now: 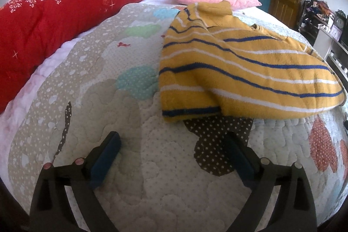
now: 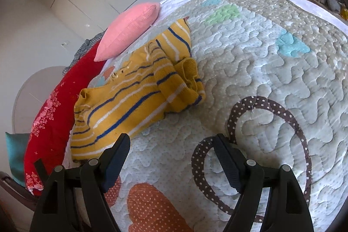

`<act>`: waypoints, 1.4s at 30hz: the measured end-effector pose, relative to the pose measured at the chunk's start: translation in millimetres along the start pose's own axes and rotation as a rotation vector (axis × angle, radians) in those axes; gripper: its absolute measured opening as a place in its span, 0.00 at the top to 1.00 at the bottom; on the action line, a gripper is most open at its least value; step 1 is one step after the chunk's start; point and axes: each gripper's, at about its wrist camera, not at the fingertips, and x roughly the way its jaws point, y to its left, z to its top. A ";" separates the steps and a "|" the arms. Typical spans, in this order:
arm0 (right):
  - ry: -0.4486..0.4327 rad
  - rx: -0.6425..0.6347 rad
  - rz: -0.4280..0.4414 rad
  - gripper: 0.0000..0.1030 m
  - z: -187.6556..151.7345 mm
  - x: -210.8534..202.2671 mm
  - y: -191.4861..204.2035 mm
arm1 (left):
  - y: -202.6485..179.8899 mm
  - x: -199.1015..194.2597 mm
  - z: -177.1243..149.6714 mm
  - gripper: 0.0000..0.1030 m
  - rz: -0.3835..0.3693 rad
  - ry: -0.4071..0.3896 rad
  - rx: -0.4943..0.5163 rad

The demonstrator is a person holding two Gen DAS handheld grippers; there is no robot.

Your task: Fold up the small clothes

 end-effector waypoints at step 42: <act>-0.014 -0.053 -0.013 0.16 -5.2 5.1 1.1 | 0.5 -1.9 -1.4 0.03 -0.007 -0.010 -0.003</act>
